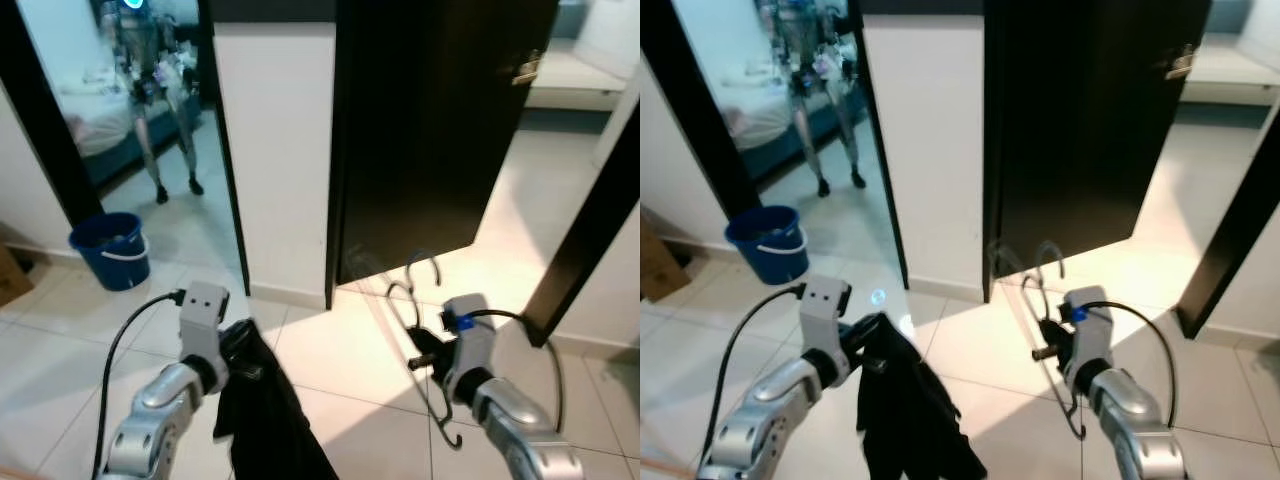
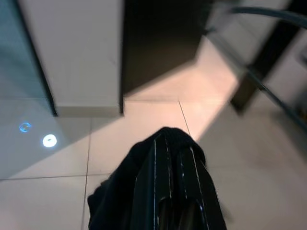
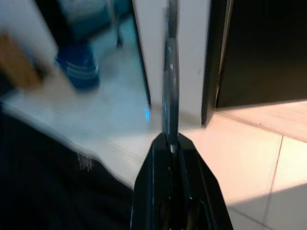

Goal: Hang hanger

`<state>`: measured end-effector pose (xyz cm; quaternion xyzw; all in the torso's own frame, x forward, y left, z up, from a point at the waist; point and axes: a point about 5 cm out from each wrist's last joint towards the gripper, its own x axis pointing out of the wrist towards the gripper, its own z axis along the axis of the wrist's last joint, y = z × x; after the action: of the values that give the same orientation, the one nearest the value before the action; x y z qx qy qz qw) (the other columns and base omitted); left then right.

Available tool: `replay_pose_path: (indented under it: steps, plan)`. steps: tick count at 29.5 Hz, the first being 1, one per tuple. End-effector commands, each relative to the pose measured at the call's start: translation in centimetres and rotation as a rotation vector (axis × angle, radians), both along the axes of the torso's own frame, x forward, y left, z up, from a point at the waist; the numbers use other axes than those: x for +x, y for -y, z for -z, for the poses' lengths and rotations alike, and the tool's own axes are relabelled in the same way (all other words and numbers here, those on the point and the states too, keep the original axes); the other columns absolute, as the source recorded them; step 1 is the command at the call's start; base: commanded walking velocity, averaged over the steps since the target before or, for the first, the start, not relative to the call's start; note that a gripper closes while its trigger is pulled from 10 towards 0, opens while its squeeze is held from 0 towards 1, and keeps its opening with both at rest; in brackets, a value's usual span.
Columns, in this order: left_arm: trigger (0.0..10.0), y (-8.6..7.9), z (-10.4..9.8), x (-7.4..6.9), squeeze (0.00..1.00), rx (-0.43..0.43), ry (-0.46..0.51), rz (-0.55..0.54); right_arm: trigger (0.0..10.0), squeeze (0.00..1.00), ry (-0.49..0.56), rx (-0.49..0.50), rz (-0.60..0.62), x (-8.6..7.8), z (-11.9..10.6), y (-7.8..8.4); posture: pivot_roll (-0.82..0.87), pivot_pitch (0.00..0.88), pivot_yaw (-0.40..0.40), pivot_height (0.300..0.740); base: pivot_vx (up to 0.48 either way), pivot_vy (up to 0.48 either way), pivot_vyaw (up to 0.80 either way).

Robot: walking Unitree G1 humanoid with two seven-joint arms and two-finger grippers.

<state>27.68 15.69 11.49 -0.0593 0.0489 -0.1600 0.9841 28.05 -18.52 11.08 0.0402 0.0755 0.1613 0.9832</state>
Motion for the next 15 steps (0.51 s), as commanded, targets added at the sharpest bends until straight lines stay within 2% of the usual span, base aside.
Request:
replay_pose_path:
  steps: [1, 4, 6, 10, 15]
  plan:
    - [10.0, -1.5, -0.3, 0.0, 0.0, -0.024, 0.024, -0.084, 10.0, 0.0, 0.007, 0.053, 0.058, 0.2, -0.3, 1.3, 0.0, 0.0, -0.029, 0.74, 0.0, 0.0, -0.8]
    - [10.0, -1.5, -0.5, 0.0, 0.0, -0.064, 0.048, -0.085, 10.0, 0.0, -0.006, 0.074, 0.068, 0.5, -0.2, 2.1, 0.01, 0.0, -0.032, 0.74, 0.0, 0.0, -0.8]
    - [10.0, -1.5, -0.5, -0.3, 0.0, -0.068, 0.057, -0.079, 10.0, 0.0, -0.015, 0.079, 0.058, 0.5, 0.0, 1.9, 0.01, 0.0, -0.032, 0.74, 0.0, 0.0, -0.8]
    - [10.0, -1.3, -0.5, -1.6, 0.0, -0.099, 0.04, -0.092, 10.0, 0.0, -0.044, 0.067, 0.045, -0.4, -0.1, 1.1, 0.01, 0.0, -0.041, 0.74, 0.0, 0.0, -0.8]
    - [10.0, -0.7, -0.9, -1.6, 0.0, -0.115, 0.045, -0.084, 10.0, 0.0, -0.061, 0.06, 0.042, -0.8, -0.1, 1.0, -0.01, 0.0, -0.039, 0.74, 0.0, 0.0, -0.8]
